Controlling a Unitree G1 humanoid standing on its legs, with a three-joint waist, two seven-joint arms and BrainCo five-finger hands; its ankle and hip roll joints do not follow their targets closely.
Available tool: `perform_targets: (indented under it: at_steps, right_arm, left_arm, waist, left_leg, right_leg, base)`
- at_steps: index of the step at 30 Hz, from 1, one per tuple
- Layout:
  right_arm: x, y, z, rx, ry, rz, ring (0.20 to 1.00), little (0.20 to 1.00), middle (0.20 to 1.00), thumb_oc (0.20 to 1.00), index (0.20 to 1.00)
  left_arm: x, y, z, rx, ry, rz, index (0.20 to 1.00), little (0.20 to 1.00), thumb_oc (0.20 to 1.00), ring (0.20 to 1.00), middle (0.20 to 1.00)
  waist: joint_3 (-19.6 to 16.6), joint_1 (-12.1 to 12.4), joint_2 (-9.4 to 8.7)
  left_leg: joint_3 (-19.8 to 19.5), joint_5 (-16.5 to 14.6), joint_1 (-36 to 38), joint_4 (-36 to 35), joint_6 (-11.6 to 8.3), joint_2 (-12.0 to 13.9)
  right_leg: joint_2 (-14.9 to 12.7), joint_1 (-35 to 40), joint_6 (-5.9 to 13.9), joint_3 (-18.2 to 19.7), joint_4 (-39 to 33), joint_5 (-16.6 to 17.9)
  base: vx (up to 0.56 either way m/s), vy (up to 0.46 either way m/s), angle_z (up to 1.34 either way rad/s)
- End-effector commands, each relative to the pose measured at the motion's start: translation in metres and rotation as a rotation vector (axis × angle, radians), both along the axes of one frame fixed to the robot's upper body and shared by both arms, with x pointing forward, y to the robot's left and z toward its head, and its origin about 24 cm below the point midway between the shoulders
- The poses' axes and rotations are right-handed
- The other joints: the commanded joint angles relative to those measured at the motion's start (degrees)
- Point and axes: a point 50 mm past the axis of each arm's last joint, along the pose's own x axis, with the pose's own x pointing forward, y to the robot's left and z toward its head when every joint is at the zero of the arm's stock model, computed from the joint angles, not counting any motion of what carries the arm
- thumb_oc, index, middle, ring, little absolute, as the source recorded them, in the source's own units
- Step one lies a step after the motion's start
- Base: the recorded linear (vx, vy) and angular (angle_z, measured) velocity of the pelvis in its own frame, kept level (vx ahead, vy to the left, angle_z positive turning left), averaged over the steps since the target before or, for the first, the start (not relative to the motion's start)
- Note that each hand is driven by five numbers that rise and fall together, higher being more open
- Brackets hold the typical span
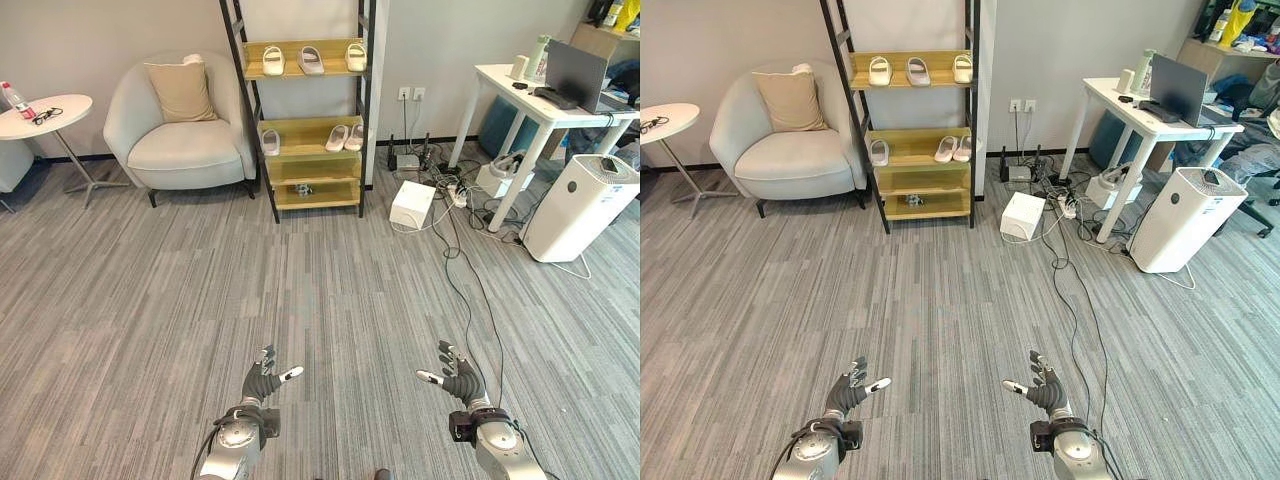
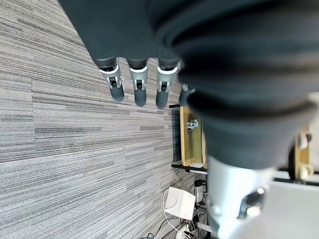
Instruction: Arrange the slippers neatly on the shoe rack.
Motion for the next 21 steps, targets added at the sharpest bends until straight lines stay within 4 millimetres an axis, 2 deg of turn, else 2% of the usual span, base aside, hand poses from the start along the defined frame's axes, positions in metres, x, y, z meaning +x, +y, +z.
perform_targets:
  at_steps: [1,5,8,10,11,12,13,14,15,17,19,21]
  right_arm:
    - [0.015,0.009,0.011,0.037,-0.077,0.021,1.0,1.0,1.0,1.0,1.0]
    - [0.022,0.009,0.014,0.028,-0.093,0.034,1.0,1.0,1.0,1.0,1.0]
    - [0.027,0.001,0.02,-0.001,-0.117,0.03,1.0,1.0,1.0,1.0,1.0]
    - [0.027,-0.004,0.023,-0.03,-0.128,0.04,1.0,1.0,1.0,1.0,1.0]
    - [0.028,-0.006,0.024,-0.036,-0.133,0.038,1.0,1.0,1.0,1.0,1.0]
    - [0.029,-0.007,0.026,-0.044,-0.14,0.04,1.0,1.0,1.0,1.0,1.0]
    - [0.03,-0.009,0.028,-0.059,-0.15,0.039,1.0,1.0,1.0,1.0,1.0]
    - [0.029,-0.011,0.027,-0.061,-0.147,0.027,1.0,1.0,1.0,1.0,1.0]
    - [0.027,-0.013,0.027,-0.064,-0.144,0.013,1.0,1.0,1.0,1.0,1.0]
    - [0.028,-0.017,0.028,-0.069,-0.151,0.007,1.0,1.0,1.0,1.0,1.0]
    - [0.024,-0.021,0.029,-0.128,-0.144,0.036,1.0,1.0,1.0,1.0,1.0]
    - [0.016,-0.024,0.027,-0.162,-0.128,0.057,1.0,1.0,1.0,1.0,1.0]
  left_arm:
    - [0.023,0.007,0.018,0.017,-0.103,0.007,1.0,1.0,1.0,1.0,1.0]
    - [0.027,0.009,0.021,0.023,-0.121,0.012,1.0,1.0,1.0,1.0,1.0]
    - [0.031,0.018,0.028,0.062,-0.156,0.019,1.0,1.0,1.0,1.0,1.0]
    - [0.033,0.02,0.031,0.064,-0.168,0.019,1.0,1.0,1.0,1.0,1.0]
    - [0.033,0.021,0.032,0.07,-0.174,0.015,1.0,1.0,1.0,1.0,1.0]
    - [0.034,0.023,0.034,0.075,-0.181,0.013,1.0,1.0,1.0,1.0,1.0]
    - [0.036,0.024,0.036,0.082,-0.19,0.005,1.0,1.0,1.0,1.0,1.0]
    - [0.036,0.025,0.036,0.086,-0.189,0.003,1.0,1.0,1.0,1.0,1.0]
    - [0.034,0.029,0.036,0.091,-0.184,0.016,1.0,1.0,1.0,1.0,1.0]
    - [0.036,0.031,0.037,0.094,-0.194,0.025,1.0,1.0,1.0,1.0,1.0]
    - [0.039,0.031,0.039,0.102,-0.199,0.022,1.0,1.0,1.0,1.0,1.0]
    - [0.039,0.026,0.04,0.096,-0.206,0.006,1.0,1.0,1.0,1.0,1.0]
  waist:
    - [-1.28,0.72,-2.19]
    - [-0.52,1.02,-2.8]
    - [1.3,1.44,-4.17]
    - [2.38,1.28,-4.06]
    - [2.96,1.27,-3.98]
    - [3.96,1.1,-3.98]
    - [5.74,0.63,-3.51]
    - [6.06,0.61,-3.27]
    - [6.14,0.36,-3.26]
    - [6.54,-0.36,-3.66]
    - [6.36,-1.64,-4.21]
    - [5.55,-1.95,-4.08]
  left_leg:
    - [-1.85,-1.3,-1.29,-0.44,-4.22,3.03]
    - [-1.69,-1.26,-1.88,-0.44,-3.83,2.69]
    - [-1.29,-1.66,-3.02,-0.28,-2.43,1.37]
    - [-1.41,-2.13,-3.49,0.1,-1.38,0.76]
    - [-1.34,-2.28,-3.56,0.17,-1.02,0.51]
    - [-1.15,-2.32,-3.34,0.2,-0.5,-0.02]
    - [-1.14,-2.15,-2.89,-0.07,0.05,-0.18]
    - [-1.31,-2.3,-2.61,-0.21,-0.02,0.06]
    - [-1.06,-2.74,-2.11,-0.44,-0.6,0.28]
    - [-1.09,-3.34,-1.79,-0.44,-1.21,0.34]
    - [-1.59,-4.93,-0.27,-0.44,-2.06,0.7]
    - [-2.42,-5.62,0.76,-0.44,-2.64,1.22]
  right_leg:
    - [-6.89,-0.53,7.64,1.17,0.04,-2.65]
    - [-7.13,-1.46,7.94,1.64,0.04,-2.12]
    - [-8.41,-3.44,9.19,2.87,1.59,-1.21]
    - [-9.18,-7.27,9.95,4.11,8.35,-2.22]
    - [-9.4,-9.31,10.26,4.54,11.48,-1.65]
    - [-9.85,-11.58,10.8,5.19,15.35,0.68]
    - [-9.78,-15.14,10.33,5.84,21.7,2.73]
    - [-9.63,-16.46,9.87,5.33,22.91,2.75]
    - [-9.34,-17.69,9.64,2.87,19.29,1.91]
    - [-8.1,-17.74,9.5,1.03,13.16,2.01]
    - [-5.64,-18.48,9.51,-0.47,6.11,4.32]
    - [-5.32,-16.75,9.11,-0.89,4.73,3.68]
  base:
    - [0.01,0.035,0.0]
    - [-0.02,0.059,-0.01]
    - [-0.02,0.172,-0.11]
    - [-0.05,0.157,-0.11]
    - [-0.08,0.146,-0.13]
    - [-0.08,0.163,-0.14]
    - [-0.03,0.139,-0.08]
    - [0.11,0.072,0.02]
    - [0.19,-0.035,0.07]
    - [0.19,-0.1,-0.12]
    - [0.31,-0.192,-0.07]
    - [0.32,-0.239,0.3]
